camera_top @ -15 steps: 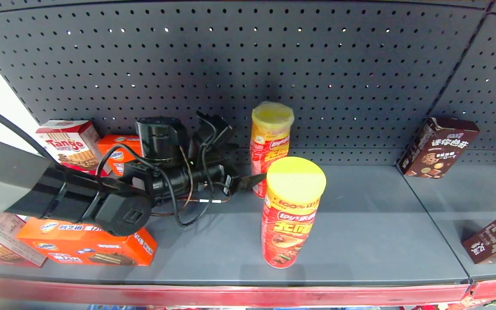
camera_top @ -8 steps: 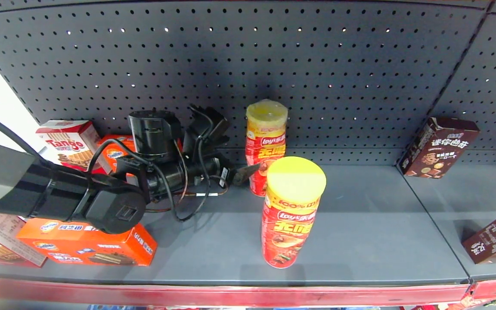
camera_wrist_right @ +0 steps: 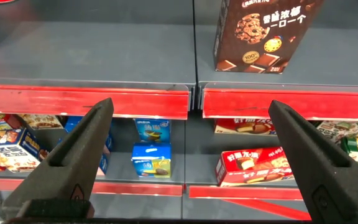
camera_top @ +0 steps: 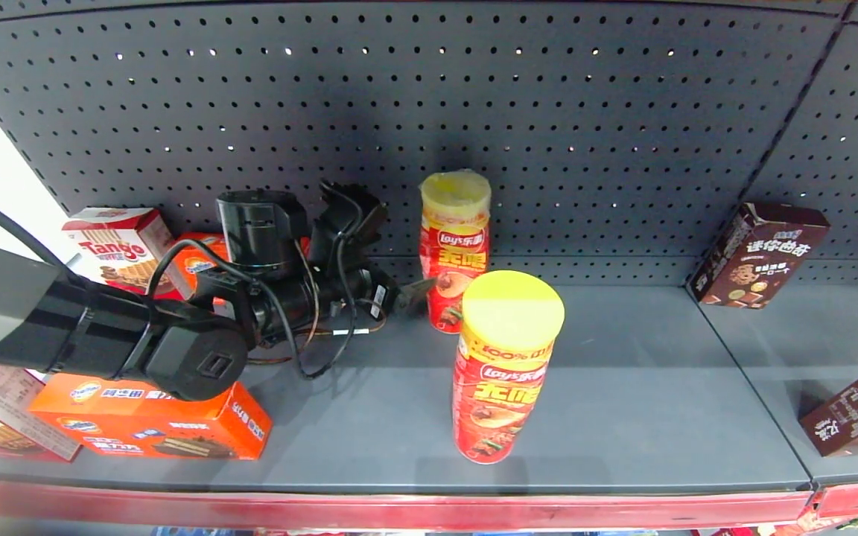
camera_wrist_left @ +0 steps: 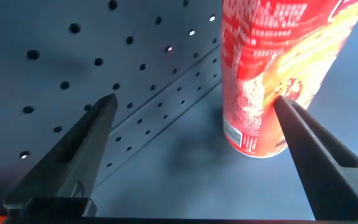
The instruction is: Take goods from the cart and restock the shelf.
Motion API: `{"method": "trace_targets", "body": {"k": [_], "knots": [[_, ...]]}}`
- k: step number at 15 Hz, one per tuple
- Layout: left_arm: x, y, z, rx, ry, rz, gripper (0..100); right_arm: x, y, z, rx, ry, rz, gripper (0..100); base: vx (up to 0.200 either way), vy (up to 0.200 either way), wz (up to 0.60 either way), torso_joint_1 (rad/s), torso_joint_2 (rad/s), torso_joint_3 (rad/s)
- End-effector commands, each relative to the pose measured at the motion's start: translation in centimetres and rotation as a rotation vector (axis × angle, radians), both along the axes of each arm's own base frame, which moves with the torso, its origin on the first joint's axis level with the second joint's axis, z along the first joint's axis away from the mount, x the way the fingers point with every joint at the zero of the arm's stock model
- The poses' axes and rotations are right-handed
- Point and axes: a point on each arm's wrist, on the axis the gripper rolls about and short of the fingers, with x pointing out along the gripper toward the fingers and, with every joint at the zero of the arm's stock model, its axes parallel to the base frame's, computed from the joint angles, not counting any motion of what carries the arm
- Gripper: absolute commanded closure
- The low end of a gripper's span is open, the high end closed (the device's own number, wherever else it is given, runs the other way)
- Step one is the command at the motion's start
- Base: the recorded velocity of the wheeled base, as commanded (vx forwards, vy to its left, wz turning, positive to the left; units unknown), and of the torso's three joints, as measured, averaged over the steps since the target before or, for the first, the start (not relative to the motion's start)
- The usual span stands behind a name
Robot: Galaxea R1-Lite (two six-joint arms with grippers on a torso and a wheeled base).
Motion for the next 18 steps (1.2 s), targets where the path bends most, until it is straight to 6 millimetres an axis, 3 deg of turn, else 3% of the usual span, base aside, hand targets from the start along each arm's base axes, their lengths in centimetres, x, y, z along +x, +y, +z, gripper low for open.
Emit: {"method": "trace_targets", "body": {"k": [1,8,12,18], "knots": [[0.1,0.0,-0.1,0.002,0.001,0.009,0,0.0,0.0,0.0,-0.001,0.001,0.001,0,0.000,0.000,0.00,0.000,0.00,0.000],[-0.4,0.5,0.6,0.007,-0.020,0.102,0,0.0,0.0,0.0,-0.001,0.001,0.001,0,0.000,0.000,0.00,0.000,0.00,0.000],[0.3,1.8,0.4,0.076,-0.046,0.173,0,0.0,0.0,0.0,-0.001,0.001,0.001,0,0.000,0.000,0.00,0.000,0.00,0.000],[0.9,0.3,-1.5,0.105,-0.015,0.165,0,0.0,0.0,0.0,-0.001,0.001,0.001,0,0.000,0.000,0.00,0.000,0.00,0.000]]}}
